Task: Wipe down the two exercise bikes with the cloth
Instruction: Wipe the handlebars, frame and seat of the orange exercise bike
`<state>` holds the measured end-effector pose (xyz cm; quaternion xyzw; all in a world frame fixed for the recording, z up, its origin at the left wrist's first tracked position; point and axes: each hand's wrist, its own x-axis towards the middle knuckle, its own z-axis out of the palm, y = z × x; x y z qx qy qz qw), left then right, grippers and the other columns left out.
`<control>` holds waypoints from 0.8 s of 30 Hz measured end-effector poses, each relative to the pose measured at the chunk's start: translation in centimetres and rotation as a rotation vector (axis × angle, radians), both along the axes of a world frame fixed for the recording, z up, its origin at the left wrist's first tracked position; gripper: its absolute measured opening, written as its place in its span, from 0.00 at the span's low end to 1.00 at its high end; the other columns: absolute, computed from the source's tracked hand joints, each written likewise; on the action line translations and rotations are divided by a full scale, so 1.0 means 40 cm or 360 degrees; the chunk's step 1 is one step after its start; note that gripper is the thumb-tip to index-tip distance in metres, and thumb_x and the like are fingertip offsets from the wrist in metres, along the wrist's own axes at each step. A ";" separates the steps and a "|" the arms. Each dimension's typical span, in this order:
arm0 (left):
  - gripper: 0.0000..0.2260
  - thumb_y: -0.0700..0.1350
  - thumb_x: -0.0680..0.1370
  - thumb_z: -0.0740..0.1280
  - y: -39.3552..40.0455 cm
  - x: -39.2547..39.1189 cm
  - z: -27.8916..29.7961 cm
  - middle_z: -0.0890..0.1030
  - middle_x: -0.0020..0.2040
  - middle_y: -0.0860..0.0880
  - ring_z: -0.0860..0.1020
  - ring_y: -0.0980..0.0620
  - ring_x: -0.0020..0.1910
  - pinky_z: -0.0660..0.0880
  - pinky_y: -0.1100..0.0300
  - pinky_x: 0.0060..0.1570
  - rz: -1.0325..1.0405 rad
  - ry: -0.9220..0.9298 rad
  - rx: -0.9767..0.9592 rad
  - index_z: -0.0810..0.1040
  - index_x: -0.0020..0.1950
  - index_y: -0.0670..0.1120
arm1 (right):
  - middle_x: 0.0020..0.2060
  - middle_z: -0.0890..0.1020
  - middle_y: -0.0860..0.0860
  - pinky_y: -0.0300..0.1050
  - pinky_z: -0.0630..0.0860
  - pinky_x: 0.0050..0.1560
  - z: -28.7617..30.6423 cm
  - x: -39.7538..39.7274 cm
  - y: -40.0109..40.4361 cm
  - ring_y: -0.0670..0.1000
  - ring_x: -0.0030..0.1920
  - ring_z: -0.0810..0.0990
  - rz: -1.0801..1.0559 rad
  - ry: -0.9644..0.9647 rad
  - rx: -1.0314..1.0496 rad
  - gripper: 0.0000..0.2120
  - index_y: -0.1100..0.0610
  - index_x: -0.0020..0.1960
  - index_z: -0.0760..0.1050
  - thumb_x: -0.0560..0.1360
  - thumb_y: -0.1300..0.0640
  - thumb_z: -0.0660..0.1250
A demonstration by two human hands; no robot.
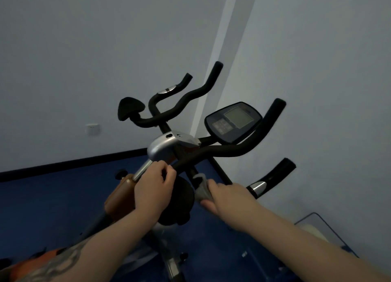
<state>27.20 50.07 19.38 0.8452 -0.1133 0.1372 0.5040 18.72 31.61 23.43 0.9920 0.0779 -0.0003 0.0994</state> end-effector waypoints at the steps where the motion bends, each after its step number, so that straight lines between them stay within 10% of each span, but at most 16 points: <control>1: 0.12 0.50 0.77 0.59 -0.001 0.000 0.001 0.72 0.30 0.53 0.75 0.61 0.36 0.62 0.62 0.28 0.0004 0.0003 0.0004 0.67 0.33 0.52 | 0.51 0.79 0.52 0.48 0.64 0.44 0.021 -0.020 -0.017 0.55 0.48 0.78 0.0111 -0.0013 -0.0099 0.24 0.54 0.64 0.65 0.80 0.37 0.50; 9: 0.12 0.49 0.77 0.59 0.000 -0.007 0.010 0.73 0.30 0.51 0.73 0.57 0.29 0.64 0.58 0.28 0.0044 0.0047 0.0030 0.68 0.34 0.51 | 0.38 0.79 0.53 0.54 0.71 0.60 0.167 -0.087 -0.226 0.57 0.40 0.79 0.0074 -0.0564 -0.0409 0.22 0.57 0.45 0.80 0.75 0.42 0.55; 14: 0.12 0.48 0.78 0.61 -0.002 -0.010 0.014 0.72 0.29 0.52 0.75 0.61 0.35 0.62 0.63 0.26 0.0048 0.0018 0.0039 0.68 0.34 0.52 | 0.36 0.76 0.50 0.48 0.73 0.39 0.029 -0.082 -0.079 0.52 0.37 0.75 0.0216 -0.0549 -0.0123 0.18 0.53 0.41 0.76 0.75 0.41 0.57; 24: 0.11 0.50 0.77 0.62 -0.005 -0.020 0.016 0.73 0.30 0.55 0.76 0.63 0.35 0.61 0.68 0.27 0.0146 0.0047 0.0003 0.68 0.35 0.55 | 0.30 0.75 0.48 0.47 0.69 0.33 0.025 -0.057 -0.032 0.51 0.31 0.74 0.0090 -0.0482 0.0024 0.19 0.51 0.35 0.73 0.77 0.43 0.53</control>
